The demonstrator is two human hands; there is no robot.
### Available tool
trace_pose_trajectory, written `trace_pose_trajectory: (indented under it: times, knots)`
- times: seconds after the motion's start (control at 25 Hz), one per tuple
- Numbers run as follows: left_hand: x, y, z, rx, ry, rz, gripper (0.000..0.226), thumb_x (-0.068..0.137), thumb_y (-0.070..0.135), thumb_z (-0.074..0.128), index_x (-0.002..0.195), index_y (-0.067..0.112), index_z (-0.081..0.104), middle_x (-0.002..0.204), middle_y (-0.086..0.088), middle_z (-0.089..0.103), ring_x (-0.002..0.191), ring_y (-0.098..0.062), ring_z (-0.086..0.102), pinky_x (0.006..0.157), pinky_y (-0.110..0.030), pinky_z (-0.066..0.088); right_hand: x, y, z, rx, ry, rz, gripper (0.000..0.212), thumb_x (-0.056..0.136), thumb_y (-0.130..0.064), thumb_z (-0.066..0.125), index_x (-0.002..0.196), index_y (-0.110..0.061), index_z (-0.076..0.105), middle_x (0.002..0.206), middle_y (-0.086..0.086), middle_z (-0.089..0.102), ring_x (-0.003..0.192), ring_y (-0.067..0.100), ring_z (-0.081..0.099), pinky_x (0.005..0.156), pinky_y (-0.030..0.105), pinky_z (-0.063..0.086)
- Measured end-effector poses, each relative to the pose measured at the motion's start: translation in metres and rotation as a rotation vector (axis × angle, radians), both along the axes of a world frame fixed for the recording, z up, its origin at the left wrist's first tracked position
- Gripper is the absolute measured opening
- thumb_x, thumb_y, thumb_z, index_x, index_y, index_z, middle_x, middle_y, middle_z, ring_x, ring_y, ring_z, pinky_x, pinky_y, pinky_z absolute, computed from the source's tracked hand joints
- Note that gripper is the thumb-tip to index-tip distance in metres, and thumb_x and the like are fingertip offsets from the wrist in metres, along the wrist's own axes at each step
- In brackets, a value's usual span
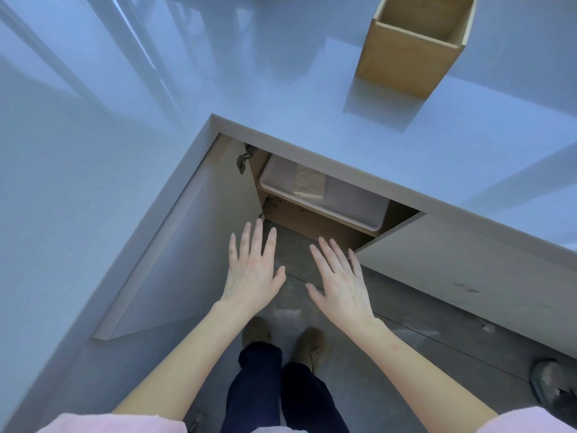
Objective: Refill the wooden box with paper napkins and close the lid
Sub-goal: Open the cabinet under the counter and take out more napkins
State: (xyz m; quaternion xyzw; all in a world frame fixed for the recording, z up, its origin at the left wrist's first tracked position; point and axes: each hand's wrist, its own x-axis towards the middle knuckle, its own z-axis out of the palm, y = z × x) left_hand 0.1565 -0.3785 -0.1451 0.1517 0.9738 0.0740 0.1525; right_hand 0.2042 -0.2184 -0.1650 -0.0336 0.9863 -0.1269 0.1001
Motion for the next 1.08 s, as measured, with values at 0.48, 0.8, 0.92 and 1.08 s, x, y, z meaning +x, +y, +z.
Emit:
trace_pose_trajectory:
  times: [0.48, 0.8, 0.92, 1.08]
  knots:
    - [-0.076, 0.000, -0.022, 0.000, -0.034, -0.112, 0.068, 0.090, 0.039, 0.040, 0.145, 0.011, 0.010, 0.156, -0.013, 0.007, 0.143, -0.029, 0.004, 0.115, -0.049, 0.007, -0.061, 0.002, -0.015, -0.004, -0.086, -0.157, 0.065, 0.090, -0.040, 0.048, 0.145, -0.021, 0.021, 0.157, 0.003, 0.015, 0.145, 0.021, 0.007, 0.118, 0.040, 0.001]
    - [-0.125, -0.002, -0.098, 0.042, 0.005, -0.083, 0.070, 0.090, 0.040, 0.041, 0.145, 0.009, 0.010, 0.155, -0.011, 0.014, 0.143, -0.028, 0.010, 0.117, -0.044, 0.006, -0.118, 0.015, -0.083, -0.069, -0.107, -0.200, 0.067, 0.093, -0.041, 0.044, 0.147, -0.021, 0.011, 0.159, 0.000, 0.005, 0.146, 0.017, -0.001, 0.118, 0.038, -0.002]
    - [-0.141, 0.007, -0.134, 0.071, 0.011, -0.052, 0.070, 0.090, 0.038, 0.042, 0.145, 0.009, 0.011, 0.155, -0.011, 0.018, 0.142, -0.026, 0.015, 0.116, -0.040, 0.011, -0.133, 0.024, -0.117, -0.090, -0.086, -0.251, 0.066, 0.093, -0.040, 0.045, 0.147, -0.019, 0.014, 0.158, 0.002, 0.010, 0.145, 0.017, 0.003, 0.119, 0.038, 0.002]
    - [-0.160, 0.024, -0.169, 0.150, 0.073, -0.018, 0.061, 0.091, 0.032, 0.043, 0.141, 0.004, 0.024, 0.146, -0.016, 0.036, 0.133, -0.029, 0.034, 0.111, -0.038, 0.026, -0.150, 0.034, -0.155, -0.172, -0.069, -0.300, 0.065, 0.092, -0.036, 0.048, 0.146, -0.015, 0.020, 0.157, 0.006, 0.017, 0.144, 0.019, 0.012, 0.119, 0.037, 0.010]
